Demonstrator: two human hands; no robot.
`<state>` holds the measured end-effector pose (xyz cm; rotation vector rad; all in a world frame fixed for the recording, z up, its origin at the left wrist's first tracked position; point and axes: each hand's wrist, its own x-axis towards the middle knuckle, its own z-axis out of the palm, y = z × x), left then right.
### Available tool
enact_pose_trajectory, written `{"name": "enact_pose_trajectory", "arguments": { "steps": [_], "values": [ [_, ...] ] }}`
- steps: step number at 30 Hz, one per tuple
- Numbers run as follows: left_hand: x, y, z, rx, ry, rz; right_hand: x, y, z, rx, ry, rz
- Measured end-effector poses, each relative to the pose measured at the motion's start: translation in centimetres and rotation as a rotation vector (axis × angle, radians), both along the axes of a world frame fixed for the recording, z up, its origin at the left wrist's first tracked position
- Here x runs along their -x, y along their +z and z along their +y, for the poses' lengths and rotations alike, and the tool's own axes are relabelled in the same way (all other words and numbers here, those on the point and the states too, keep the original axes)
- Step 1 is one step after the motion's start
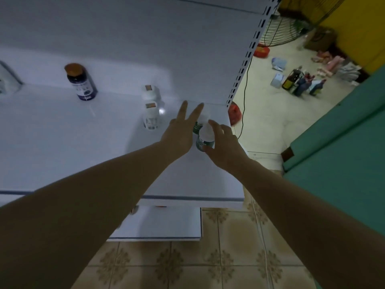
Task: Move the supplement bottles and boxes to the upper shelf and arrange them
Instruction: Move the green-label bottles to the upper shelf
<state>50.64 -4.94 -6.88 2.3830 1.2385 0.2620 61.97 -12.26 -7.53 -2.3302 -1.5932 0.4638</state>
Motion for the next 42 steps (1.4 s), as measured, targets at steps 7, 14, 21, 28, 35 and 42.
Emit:
{"name": "enact_pose_trajectory", "arguments": {
  "steps": [7, 14, 21, 28, 35, 42],
  "values": [
    [-3.4, -0.5, 3.3, -0.099, -0.132, 0.052, -0.8, 0.5, 1.4, -0.075, 0.032, 0.063],
    [-4.2, -0.8, 3.8, -0.113, -0.087, -0.029, -0.3, 0.7, 1.8, -0.109, 0.003, 0.085],
    [-4.0, -0.8, 3.4, -0.055, -0.093, -0.089, 0.0, 1.1, 1.6, -0.122, 0.002, 0.087],
    [-1.4, 1.0, 1.6, 0.046, -0.113, 0.005, 1.3, 2.0, -0.6, -0.053, 0.019, 0.086],
    [2.5, 1.9, -2.4, 0.146, -0.05, 0.033, 3.2, 3.1, -4.5, 0.008, 0.04, 0.099],
    [6.5, 3.6, -6.7, 0.449, 0.09, -0.03, 2.8, 3.5, -8.2, 0.099, -0.065, 0.458]
  ]
}}
